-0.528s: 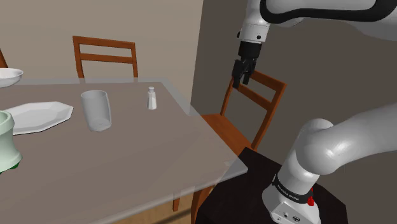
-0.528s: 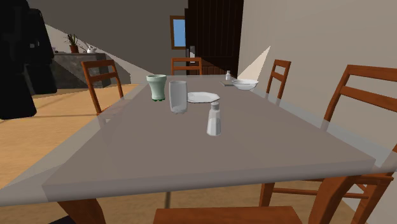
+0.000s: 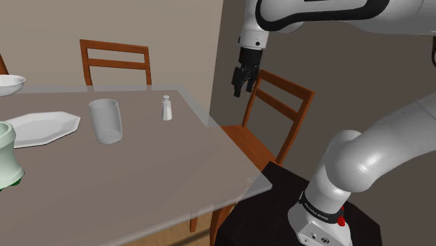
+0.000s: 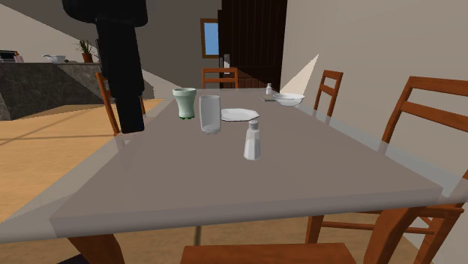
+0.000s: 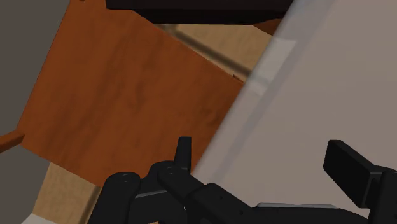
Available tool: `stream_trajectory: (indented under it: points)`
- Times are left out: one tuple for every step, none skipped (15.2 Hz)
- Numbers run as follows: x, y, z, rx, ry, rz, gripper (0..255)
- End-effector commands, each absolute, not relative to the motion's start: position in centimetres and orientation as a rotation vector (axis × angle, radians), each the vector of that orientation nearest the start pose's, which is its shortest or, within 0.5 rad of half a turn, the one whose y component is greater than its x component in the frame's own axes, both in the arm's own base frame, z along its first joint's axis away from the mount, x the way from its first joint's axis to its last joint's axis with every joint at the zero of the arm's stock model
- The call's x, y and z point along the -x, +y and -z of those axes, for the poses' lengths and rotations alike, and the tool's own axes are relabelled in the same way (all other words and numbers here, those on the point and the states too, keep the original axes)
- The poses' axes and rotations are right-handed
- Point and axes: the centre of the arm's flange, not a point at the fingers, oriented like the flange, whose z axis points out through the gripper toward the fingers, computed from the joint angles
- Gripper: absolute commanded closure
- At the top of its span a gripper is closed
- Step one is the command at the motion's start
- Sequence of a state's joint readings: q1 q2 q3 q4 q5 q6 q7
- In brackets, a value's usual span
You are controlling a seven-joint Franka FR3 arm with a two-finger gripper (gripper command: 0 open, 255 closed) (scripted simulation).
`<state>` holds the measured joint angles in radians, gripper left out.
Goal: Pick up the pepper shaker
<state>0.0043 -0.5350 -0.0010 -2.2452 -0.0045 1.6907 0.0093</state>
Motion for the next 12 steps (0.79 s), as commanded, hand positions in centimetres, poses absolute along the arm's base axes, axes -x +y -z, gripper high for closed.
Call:
stream_trajectory:
  points:
    - [-41.2,1.0,-56.0,3.152,-0.011,-0.024,0]
    - [-42.4,1.5,-55.7,3.156,-0.020,-0.021,0]
    - [-43.6,1.9,-55.4,3.160,-0.030,-0.019,0]
    - [-44.8,2.4,-55.1,3.163,-0.039,-0.016,0]
    - [-45.9,2.9,-54.8,3.167,-0.048,-0.013,0]
    - [-47.1,3.4,-54.5,3.170,-0.057,-0.011,0]
    - [-48.3,3.9,-54.2,3.174,-0.067,-0.008,0]
    - [-49.5,4.4,-53.9,3.177,-0.076,-0.005,0]
    - [-50.7,4.9,-53.6,3.181,-0.086,-0.002,0]
    - [-51.8,5.4,-53.3,3.184,-0.095,0.000,0]
    - [-53.0,5.9,-53.1,3.187,-0.105,0.003,0]
    - [-54.2,6.4,-52.8,3.191,-0.114,0.006,0]
